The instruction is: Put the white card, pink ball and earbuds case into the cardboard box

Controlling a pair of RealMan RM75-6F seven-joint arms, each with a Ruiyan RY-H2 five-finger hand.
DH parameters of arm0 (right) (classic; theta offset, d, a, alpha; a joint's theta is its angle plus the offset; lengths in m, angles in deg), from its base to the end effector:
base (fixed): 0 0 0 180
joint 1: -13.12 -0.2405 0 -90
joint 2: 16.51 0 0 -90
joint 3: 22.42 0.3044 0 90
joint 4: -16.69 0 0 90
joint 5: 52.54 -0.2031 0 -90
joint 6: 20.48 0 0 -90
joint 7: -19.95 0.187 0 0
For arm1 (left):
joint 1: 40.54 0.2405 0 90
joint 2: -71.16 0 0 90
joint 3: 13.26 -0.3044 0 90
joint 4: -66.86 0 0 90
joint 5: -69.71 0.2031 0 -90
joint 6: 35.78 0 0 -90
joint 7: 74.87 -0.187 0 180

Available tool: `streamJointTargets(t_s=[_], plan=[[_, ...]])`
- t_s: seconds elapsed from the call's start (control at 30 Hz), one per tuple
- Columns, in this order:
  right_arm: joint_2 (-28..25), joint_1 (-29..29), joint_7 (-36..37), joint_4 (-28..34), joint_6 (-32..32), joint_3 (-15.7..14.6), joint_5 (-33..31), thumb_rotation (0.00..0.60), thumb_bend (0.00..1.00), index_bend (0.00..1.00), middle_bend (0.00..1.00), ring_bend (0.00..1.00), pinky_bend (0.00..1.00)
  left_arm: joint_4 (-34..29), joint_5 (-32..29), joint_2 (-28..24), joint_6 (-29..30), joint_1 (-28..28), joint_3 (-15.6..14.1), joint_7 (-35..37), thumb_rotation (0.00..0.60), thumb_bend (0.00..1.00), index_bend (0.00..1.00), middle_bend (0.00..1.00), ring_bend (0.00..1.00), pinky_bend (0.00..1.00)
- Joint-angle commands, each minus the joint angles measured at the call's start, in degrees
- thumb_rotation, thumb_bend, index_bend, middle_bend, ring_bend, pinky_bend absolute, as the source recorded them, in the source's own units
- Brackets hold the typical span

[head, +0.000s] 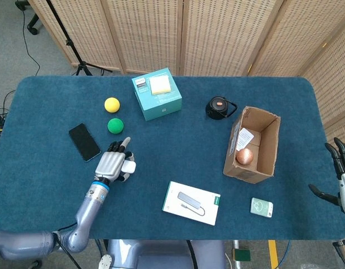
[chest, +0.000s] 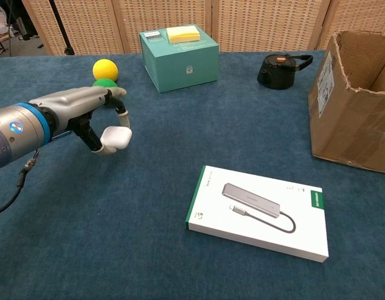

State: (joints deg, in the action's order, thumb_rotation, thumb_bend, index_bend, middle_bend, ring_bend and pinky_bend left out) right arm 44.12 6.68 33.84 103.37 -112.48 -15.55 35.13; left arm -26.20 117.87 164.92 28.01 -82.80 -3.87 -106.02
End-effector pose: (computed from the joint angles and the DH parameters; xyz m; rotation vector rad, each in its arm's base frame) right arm -0.3405 -0.2486 0.2491 1.3000 -0.7836 1.1414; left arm -0.1682 0.3837 -0.0522 -1.7496 -1.1287 -0.8517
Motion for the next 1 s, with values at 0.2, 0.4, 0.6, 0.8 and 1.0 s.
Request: streamJointTargets(t_s=[0.2, 0.4, 0.6, 0.8, 1.0], plan=[[0.17, 0.09, -1.1, 0.55, 0.01, -0.13, 0.73, 0.6, 0.0, 0.0, 0.0, 0.0, 0.09, 1.27, 27.71, -2.31, -6.17, -3.32, -3.56, 14.21, 0.6, 0.38, 0.65, 0.0, 0.0, 0.0], [0.49, -0.09, -1.57, 0.36, 0.68, 0.08, 0.38, 0.6, 0.0, 0.0, 0.0, 0.0, 0.09, 2.95, 36.6, -0.6, -8.99, -7.61, -5.07, 11.92, 0.6, 0.38, 0.66, 0.0, 0.0, 0.0], [0.67, -0.18, -1.72, 0.0, 1.12, 0.43, -0.22, 0.6, 0.0, 0.0, 0.0, 0.0, 0.09, 6.79, 43.32, 2.34, -10.51, -11.19, -6.01, 10.72, 0.6, 0.37, 0.68, 0.0, 0.0, 0.0], [0.64, -0.19, -1.36, -0.21, 1.46, 0.81, -0.86, 0.6, 0.0, 0.0, 0.0, 0.0, 0.09, 13.0, 48.94, 6.1, -11.0, -14.38, -7.01, 11.85, 0.6, 0.36, 0.68, 0.0, 0.0, 0.0], [0.53, -0.1, -1.08, -0.32, 1.71, 1.14, -1.47, 0.6, 0.0, 0.0, 0.0, 0.0, 0.09, 18.79, 52.3, 10.25, -9.98, -16.3, -7.78, 14.7, 0.6, 0.33, 0.69, 0.0, 0.0, 0.0]])
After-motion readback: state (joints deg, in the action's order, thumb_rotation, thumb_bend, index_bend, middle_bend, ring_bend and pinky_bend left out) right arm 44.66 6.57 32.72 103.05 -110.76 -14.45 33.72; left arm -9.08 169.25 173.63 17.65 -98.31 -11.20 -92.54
